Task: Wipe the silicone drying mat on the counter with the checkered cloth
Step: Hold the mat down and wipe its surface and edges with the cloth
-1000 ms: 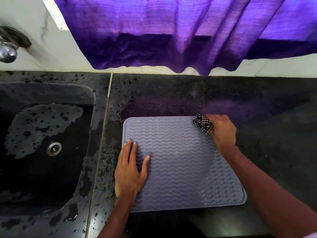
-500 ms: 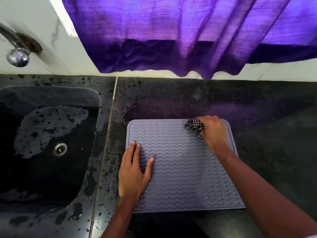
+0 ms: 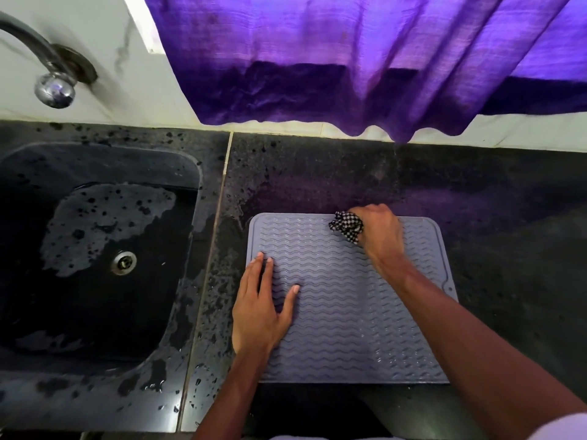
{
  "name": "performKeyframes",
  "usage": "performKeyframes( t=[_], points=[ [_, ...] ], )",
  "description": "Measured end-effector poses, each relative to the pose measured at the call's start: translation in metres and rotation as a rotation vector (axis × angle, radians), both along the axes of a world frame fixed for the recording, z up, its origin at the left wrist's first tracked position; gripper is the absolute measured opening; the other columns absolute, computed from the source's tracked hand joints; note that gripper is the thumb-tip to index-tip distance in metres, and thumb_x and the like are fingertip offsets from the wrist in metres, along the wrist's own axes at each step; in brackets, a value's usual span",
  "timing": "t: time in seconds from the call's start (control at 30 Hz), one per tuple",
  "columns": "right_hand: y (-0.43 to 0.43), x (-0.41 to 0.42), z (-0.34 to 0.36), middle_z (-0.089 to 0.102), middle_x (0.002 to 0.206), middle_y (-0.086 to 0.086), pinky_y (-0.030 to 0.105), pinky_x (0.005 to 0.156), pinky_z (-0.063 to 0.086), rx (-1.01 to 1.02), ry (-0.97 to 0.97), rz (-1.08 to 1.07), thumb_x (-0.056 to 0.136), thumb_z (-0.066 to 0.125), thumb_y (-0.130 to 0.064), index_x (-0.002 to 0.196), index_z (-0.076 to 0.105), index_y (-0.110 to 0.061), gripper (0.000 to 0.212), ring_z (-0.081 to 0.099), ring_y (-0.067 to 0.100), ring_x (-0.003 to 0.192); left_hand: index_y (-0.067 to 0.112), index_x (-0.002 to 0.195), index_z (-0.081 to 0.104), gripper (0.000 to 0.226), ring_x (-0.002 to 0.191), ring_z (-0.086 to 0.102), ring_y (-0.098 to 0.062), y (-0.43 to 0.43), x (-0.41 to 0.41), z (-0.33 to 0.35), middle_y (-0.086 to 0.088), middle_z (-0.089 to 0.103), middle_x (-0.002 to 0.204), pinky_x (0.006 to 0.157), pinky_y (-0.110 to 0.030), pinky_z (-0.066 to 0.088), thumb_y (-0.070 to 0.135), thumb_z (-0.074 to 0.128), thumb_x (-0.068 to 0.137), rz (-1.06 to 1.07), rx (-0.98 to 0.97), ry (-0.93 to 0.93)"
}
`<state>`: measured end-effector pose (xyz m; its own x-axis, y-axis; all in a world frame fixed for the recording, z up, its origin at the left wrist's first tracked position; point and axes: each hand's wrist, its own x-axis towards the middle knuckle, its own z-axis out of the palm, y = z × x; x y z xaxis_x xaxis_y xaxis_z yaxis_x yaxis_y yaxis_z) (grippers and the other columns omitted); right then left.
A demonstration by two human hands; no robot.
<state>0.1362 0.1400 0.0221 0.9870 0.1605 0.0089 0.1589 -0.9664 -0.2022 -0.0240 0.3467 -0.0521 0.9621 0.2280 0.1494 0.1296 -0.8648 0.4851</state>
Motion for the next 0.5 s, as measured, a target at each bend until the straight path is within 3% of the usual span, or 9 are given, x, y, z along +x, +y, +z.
performKeyframes(
  t=[0.2,0.33,0.5],
  points=[
    [0.019,0.003,0.01,0.069,0.095,0.006,0.038,0.074,0.051,0.012,0.058,0.015,0.075,0.06,0.007,0.105,0.072,-0.024,0.045,0.061,0.03,0.094,0.012,0.152,0.039,0.078,0.149,0.028,-0.018,0.001,-0.001,0.003,-0.004,0.029,0.163,0.118,-0.032,0.03,0.066,0.04,0.096,-0.034,0.046,0.047],
    [0.047,-0.004,0.006,0.068,0.1,0.0,0.037,0.076,0.054,0.03,0.048,0.092,0.081,0.064,-0.001,0.108,0.07,-0.025,0.036,0.059,0.025,0.097,0.01,0.152,0.037,0.074,0.15,0.027,-0.02,0.001,-0.002,0.002,-0.005,0.029,0.163,0.119,-0.036,0.033,0.055,0.048,0.096,-0.047,0.045,0.04],
    [0.06,-0.005,0.006,0.069,0.101,0.005,0.038,0.077,0.05,-0.049,0.032,0.081,0.082,0.056,0.002,0.111,0.068,-0.019,0.038,0.058,0.029,0.097,0.01,0.152,0.038,0.073,0.15,0.027,-0.02,0.0,-0.001,0.005,-0.005,0.03,0.162,0.119,-0.035,0.032,0.054,0.047,0.095,-0.048,0.04,0.049]
  ],
)
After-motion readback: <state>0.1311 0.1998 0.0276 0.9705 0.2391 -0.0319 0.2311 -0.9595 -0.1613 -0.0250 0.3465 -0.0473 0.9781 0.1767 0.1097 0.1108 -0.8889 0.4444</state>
